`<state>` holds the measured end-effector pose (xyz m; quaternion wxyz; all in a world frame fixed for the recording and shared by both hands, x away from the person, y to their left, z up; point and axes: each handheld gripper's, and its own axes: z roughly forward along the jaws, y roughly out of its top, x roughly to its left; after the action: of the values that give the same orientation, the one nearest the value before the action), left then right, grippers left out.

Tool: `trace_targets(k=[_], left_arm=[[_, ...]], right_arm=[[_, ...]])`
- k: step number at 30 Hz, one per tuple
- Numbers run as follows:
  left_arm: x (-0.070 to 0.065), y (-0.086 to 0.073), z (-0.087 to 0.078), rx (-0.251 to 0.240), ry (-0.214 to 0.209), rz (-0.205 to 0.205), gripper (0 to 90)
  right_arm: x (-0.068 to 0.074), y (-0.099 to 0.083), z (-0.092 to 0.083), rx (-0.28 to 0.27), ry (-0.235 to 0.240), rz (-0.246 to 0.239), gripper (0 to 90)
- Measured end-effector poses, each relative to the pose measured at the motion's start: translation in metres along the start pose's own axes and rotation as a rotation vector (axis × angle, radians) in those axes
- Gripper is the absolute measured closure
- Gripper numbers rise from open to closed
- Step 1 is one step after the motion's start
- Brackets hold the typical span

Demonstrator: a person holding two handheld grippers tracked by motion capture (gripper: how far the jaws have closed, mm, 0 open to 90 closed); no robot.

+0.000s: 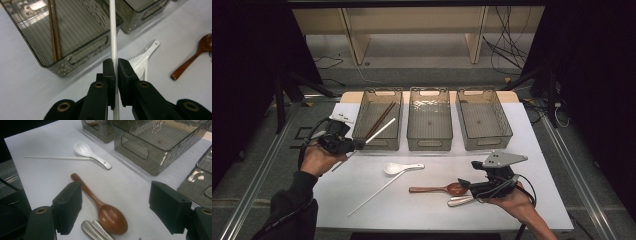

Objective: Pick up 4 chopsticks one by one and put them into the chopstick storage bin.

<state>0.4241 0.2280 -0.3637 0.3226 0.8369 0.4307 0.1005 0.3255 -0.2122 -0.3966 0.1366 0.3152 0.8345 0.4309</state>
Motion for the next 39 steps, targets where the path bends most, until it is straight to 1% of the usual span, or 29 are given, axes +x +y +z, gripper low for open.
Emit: trace_targets(k=[1,2,4,5,9,11,18,24,26,29,31,39], left_arm=[[0.002,0.003,0.002,-0.004,0.01,-0.004,84.5],[0.005,0.005,0.003,-0.001,0.01,-0.008,84.5],[0.011,0.01,0.005,-0.014,0.021,-0.024,84.5],[0.014,0.013,0.006,-0.014,0.018,-0.033,84.5],[0.024,0.019,0.014,-0.018,0.039,-0.063,84.5],[0.029,0.022,0.017,-0.019,0.035,-0.073,84.4],[0.042,0.032,0.028,-0.024,0.042,-0.114,84.4],[0.047,0.047,0.04,-0.001,0.042,-0.124,84.4],[0.049,0.05,0.045,0.017,0.054,-0.119,84.4],[0.052,0.056,0.051,0.015,0.055,-0.132,84.4],[0.052,0.059,0.053,0.016,0.058,-0.133,84.4],[0.055,0.069,0.06,0.005,0.062,-0.151,84.3]], right_arm=[[0.0,0.0,0.0,0.001,0.0,0.001,27.7],[0.0,0.0,0.0,0.001,0.0,0.001,27.7],[0.0,0.0,0.0,0.0,0.001,0.0,27.7],[-0.001,0.0,0.0,0.001,0.001,0.001,27.7],[-0.001,0.0,0.0,0.001,0.001,0.0,27.6],[-0.001,0.0,0.0,0.002,0.0,0.0,27.7],[-0.001,-0.001,0.0,0.004,0.004,-0.001,27.7],[-0.001,0.0,0.0,0.004,0.003,0.0,27.7],[-0.001,0.0,0.0,0.004,0.004,0.001,27.7],[-0.001,-0.001,0.0,0.004,0.005,-0.002,27.7],[-0.001,-0.001,0.0,0.003,0.004,0.0,27.7],[-0.001,-0.001,0.0,0.004,0.007,-0.002,27.7]])
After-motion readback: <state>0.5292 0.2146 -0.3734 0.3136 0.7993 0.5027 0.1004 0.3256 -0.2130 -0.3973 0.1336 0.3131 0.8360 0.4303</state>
